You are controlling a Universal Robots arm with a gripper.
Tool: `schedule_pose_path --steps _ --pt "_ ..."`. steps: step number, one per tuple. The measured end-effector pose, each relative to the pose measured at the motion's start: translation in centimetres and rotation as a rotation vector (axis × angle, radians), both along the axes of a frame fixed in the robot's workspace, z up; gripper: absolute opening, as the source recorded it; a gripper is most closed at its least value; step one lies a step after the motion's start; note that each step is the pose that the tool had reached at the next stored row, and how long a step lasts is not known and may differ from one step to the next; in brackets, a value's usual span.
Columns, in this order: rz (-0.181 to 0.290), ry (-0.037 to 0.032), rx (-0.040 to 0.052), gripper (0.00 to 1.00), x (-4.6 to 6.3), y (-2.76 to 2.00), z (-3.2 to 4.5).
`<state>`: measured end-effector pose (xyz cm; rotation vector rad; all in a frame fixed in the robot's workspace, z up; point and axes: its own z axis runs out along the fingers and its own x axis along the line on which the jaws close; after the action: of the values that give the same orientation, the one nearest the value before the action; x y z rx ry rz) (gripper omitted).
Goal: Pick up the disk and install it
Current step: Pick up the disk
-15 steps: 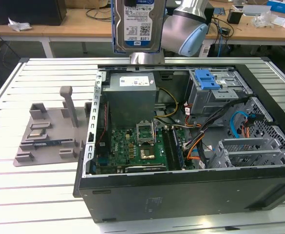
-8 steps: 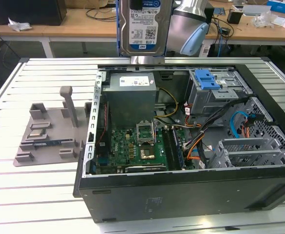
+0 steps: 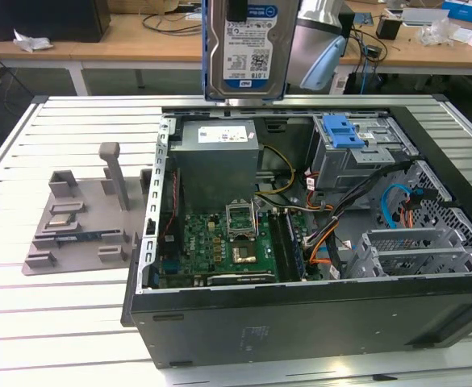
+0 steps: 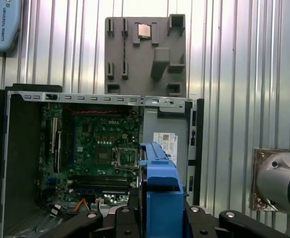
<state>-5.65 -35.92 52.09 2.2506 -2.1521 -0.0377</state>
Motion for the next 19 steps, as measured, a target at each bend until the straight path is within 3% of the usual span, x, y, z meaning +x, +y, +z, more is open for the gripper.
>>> schedule_pose_path --steps 19 --pt "0.000 0.0002 -0.0076 0.37 2.1 -2.67 -0.19"
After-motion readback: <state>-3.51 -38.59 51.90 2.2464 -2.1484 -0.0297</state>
